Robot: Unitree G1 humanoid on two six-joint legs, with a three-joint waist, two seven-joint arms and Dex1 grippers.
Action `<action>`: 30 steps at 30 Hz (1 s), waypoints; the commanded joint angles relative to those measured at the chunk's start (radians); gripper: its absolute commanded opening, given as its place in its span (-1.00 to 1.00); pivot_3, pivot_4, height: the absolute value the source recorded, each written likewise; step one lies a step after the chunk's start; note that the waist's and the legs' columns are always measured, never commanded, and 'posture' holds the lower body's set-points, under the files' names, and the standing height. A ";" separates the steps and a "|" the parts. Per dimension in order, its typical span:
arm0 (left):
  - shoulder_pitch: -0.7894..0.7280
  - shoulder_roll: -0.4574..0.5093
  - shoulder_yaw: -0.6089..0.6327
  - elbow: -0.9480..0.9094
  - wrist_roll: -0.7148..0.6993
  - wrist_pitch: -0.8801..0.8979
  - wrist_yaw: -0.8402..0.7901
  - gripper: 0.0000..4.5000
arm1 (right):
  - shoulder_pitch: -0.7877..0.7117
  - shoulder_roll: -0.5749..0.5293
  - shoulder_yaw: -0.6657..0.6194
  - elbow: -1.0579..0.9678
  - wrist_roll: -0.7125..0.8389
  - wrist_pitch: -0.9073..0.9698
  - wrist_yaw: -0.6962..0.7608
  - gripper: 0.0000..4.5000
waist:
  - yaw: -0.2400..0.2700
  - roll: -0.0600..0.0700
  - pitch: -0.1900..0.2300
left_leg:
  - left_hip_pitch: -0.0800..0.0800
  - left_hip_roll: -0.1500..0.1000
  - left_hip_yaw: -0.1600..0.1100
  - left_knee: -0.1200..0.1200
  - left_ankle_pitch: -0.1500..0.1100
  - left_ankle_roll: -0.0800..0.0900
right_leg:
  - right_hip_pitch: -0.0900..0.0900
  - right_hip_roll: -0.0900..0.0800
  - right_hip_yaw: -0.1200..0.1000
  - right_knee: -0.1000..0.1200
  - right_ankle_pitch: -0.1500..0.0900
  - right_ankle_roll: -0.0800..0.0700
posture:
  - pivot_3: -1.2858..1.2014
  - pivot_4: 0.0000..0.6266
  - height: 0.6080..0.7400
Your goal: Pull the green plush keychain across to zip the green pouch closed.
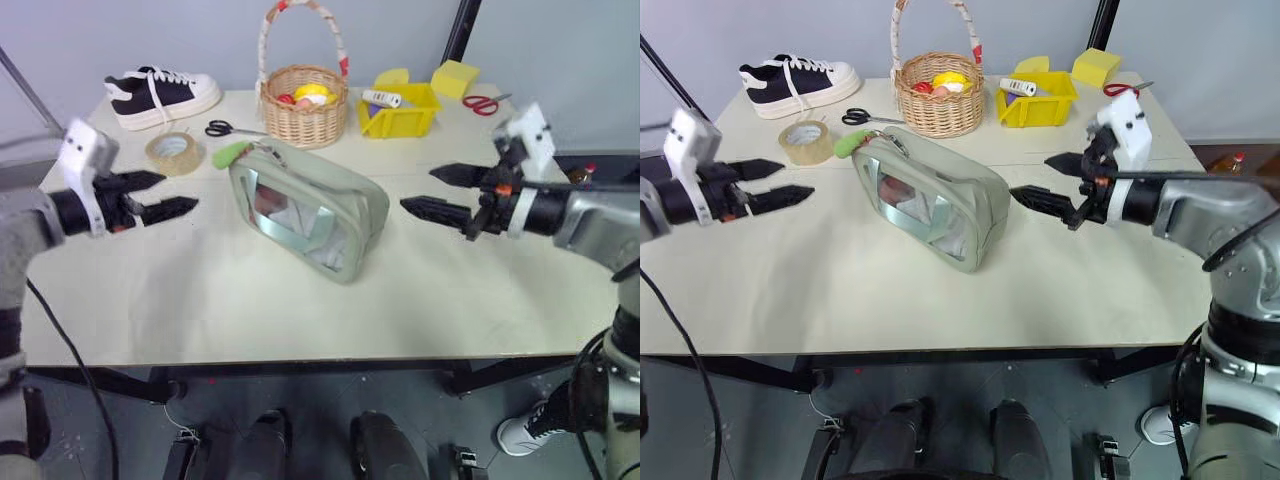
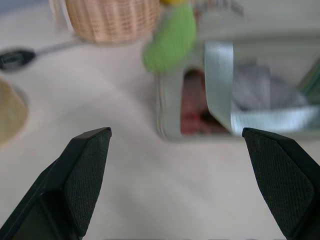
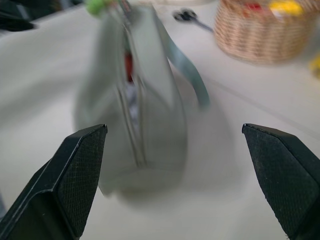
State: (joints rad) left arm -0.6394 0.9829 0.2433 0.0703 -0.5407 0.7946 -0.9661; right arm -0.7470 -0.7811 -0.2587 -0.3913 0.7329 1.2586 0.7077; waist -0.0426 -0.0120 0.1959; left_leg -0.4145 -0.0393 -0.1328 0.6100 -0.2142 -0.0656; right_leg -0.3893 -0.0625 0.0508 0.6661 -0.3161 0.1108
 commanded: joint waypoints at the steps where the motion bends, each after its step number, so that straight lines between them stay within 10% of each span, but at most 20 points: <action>1: -0.030 0.014 -0.014 0.030 0.019 -0.050 -0.032 0.99 | -0.029 -0.007 0.019 0.008 0.021 0.002 -0.007 1.00 | 0.000 0.000 0.000 | -0.001 0.000 0.000 0.000 0.000 0.000 | -0.001 0.000 0.000 -0.001 0.000 0.000 | 0.03 -0.52 1.00; 19: -0.060 0.011 -0.039 -0.133 -0.079 0.036 -0.125 0.99 | -0.238 0.124 0.126 0.040 0.054 0.057 -0.136 1.00 | -0.003 0.000 0.000 | -0.016 0.000 0.000 0.004 0.000 0.000 | -0.017 0.001 0.000 0.006 0.001 0.000 | 0.03 -0.52 1.00; 30: -0.073 0.038 -0.016 -0.194 -0.107 0.050 -0.107 0.99 | -0.329 0.317 0.476 0.191 -0.236 -0.188 -0.222 1.00 | -0.011 0.000 0.000 | -0.014 0.000 0.001 0.005 0.001 -0.001 | -0.018 0.001 0.001 0.012 0.001 0.000 | 0.03 -0.52 1.00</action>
State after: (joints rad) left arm -0.7198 1.0029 0.1900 -0.0961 -0.6427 0.8473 -1.0813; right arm -1.0414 -0.4750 0.2208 -0.2022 0.5303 1.1256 0.4775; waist -0.0537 -0.0118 0.1960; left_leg -0.4288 -0.0395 -0.1322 0.6151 -0.2127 -0.0674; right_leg -0.4073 -0.0614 0.0517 0.6787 -0.3153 0.1112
